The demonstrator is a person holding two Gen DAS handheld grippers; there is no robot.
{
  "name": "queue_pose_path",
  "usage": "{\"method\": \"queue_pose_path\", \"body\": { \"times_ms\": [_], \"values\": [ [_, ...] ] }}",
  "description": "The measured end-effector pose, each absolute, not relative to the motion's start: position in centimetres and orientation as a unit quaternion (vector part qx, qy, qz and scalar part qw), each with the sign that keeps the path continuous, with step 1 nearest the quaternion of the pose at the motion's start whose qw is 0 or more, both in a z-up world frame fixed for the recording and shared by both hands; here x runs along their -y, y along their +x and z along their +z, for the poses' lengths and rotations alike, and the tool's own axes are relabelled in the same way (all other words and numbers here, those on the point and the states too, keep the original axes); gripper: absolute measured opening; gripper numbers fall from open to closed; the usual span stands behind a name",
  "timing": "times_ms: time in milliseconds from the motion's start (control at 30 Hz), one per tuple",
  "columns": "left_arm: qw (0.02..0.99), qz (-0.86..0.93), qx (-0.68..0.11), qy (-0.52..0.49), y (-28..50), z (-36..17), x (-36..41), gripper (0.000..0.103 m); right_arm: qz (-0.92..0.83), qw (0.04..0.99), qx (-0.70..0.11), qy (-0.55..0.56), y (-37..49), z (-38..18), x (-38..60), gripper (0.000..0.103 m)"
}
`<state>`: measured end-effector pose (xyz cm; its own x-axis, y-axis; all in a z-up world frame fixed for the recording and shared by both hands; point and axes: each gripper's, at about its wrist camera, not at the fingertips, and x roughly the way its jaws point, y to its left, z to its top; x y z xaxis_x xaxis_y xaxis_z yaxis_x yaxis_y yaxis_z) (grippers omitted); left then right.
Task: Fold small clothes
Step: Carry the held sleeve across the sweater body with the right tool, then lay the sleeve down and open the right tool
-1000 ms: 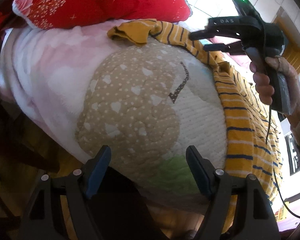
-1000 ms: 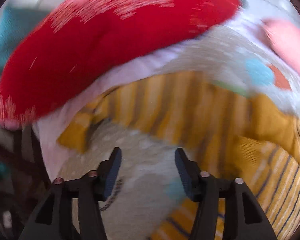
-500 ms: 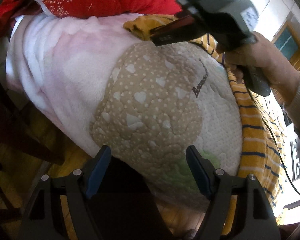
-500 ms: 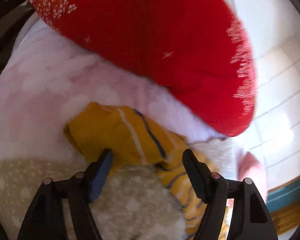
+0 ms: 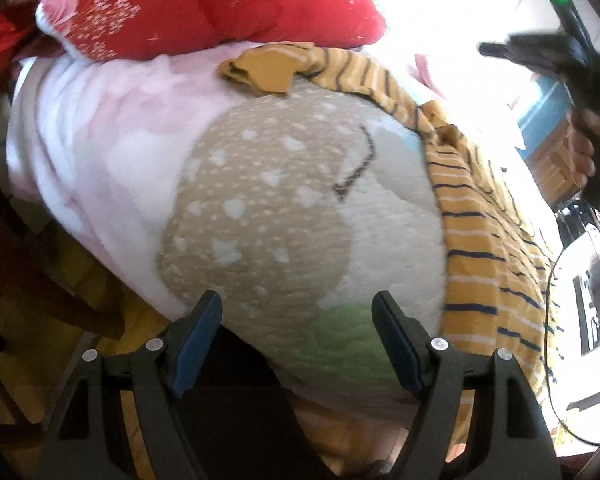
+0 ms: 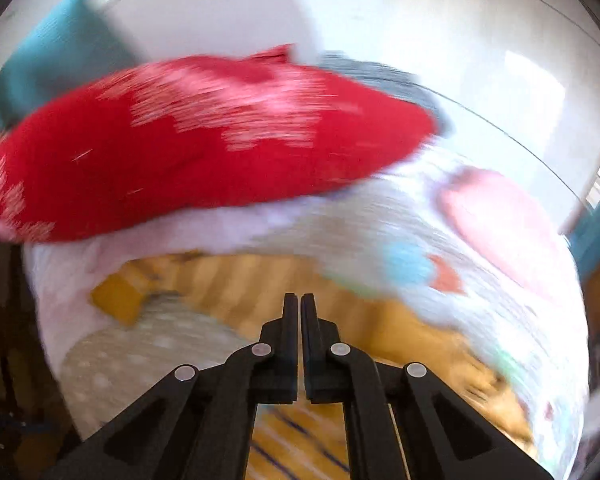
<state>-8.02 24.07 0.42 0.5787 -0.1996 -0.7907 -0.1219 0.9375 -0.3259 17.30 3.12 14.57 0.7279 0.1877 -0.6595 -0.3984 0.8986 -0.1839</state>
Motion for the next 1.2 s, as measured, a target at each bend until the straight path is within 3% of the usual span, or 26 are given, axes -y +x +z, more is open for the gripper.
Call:
{"method": "queue_pose_path", "body": {
  "times_ms": [100, 133, 233, 433, 700, 733, 767, 800, 1033, 1200],
  "values": [
    [0.869, -0.03, -0.463, -0.173, -7.5, 0.3, -22.9, 0.076, 0.138, 0.918, -0.346, -0.137, 16.6, 15.3, 0.9, 0.004],
    [0.868, -0.032, -0.465, -0.172, -7.3, 0.3, -22.6, 0.076, 0.155, 0.913, -0.358, -0.12, 16.5, 15.1, 1.4, 0.01],
    [0.866, -0.04, -0.468, -0.173, -7.5, 0.2, -21.8, 0.076, 0.217, 0.893, -0.387, -0.075, 15.6, 13.8, 0.3, 0.064],
    [0.864, -0.033, -0.468, -0.184, -8.2, -0.5, -23.3, 0.076, 0.309, 0.831, -0.461, -0.025, 15.9, 6.4, -9.7, 0.066],
    [0.861, -0.011, -0.46, -0.217, -9.3, -1.4, -27.2, 0.076, 0.301, 0.8, -0.519, -0.017, 20.1, -0.6, -20.3, 0.067],
    [0.86, -0.009, -0.46, -0.221, -9.4, -1.5, -27.5, 0.076, 0.3, 0.803, -0.515, -0.019, 20.1, -0.7, -20.7, 0.06],
    [0.858, -0.007, -0.461, -0.226, -9.5, -1.7, -27.9, 0.076, 0.302, 0.808, -0.506, -0.022, 19.9, -0.4, -21.0, 0.023],
    [0.857, -0.005, -0.462, -0.23, -9.6, -1.9, -28.1, 0.076, 0.306, 0.806, -0.506, -0.023, 19.7, -0.1, -20.8, 0.004],
    [0.862, -0.015, -0.452, -0.229, -9.8, -1.1, -27.7, 0.076, 0.313, 0.838, -0.442, -0.066, 16.3, 7.6, -17.5, 0.005],
    [0.873, -0.033, -0.44, -0.207, -10.0, 0.4, -25.8, 0.076, 0.268, 0.865, -0.415, -0.093, 14.6, 13.4, -9.7, 0.005]
  ]
}}
